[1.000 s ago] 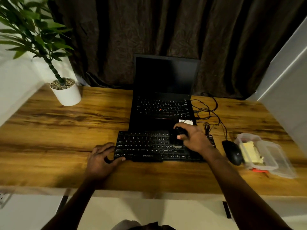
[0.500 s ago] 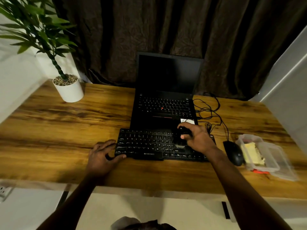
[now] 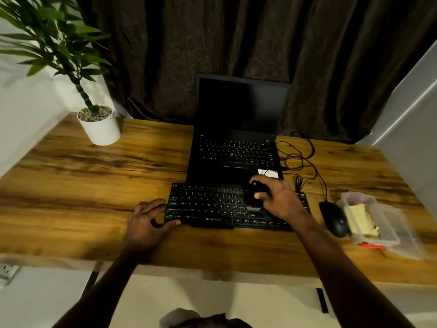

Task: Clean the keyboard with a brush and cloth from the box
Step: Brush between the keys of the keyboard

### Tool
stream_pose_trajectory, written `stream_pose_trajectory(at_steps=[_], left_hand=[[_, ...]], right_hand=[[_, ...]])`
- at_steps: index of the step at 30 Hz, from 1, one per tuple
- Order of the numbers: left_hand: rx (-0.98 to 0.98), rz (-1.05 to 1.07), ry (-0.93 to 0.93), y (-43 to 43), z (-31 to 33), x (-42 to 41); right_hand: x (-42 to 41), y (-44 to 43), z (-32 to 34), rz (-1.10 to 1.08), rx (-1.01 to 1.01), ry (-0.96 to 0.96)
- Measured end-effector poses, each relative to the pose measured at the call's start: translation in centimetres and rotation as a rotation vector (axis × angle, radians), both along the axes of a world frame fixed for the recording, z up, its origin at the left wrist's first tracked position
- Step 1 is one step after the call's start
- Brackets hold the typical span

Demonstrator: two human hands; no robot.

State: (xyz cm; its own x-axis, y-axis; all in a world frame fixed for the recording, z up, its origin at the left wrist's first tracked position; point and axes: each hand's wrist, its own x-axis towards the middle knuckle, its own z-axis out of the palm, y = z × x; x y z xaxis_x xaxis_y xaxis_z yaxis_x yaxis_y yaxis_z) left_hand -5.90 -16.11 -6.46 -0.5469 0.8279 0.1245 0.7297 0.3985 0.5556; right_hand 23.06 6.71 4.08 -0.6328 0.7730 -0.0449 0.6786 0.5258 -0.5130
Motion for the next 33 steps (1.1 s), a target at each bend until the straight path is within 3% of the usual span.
stream_pose_trajectory(at_steps=[6, 14, 22, 33], left_hand=[[0.021, 0.009, -0.031, 0.0, 0.3, 0.2], [0.013, 0.002, 0.006, 0.1, -0.2, 0.0], [0.015, 0.008, -0.007, 0.0, 0.0, 0.1], [0.028, 0.009, 0.024, 0.1, -0.4, -0.1]], right_hand=[[-2.3, -1.4, 0.1, 0.066, -0.072, 0.149], [0.0, 0.0, 1.3, 0.03, 0.05, -0.025], [-4.2, -1.4, -0.8, 0.095, 0.001, 0.011], [-2.2, -0.5, -0.6, 0.071, 0.069, -0.047]])
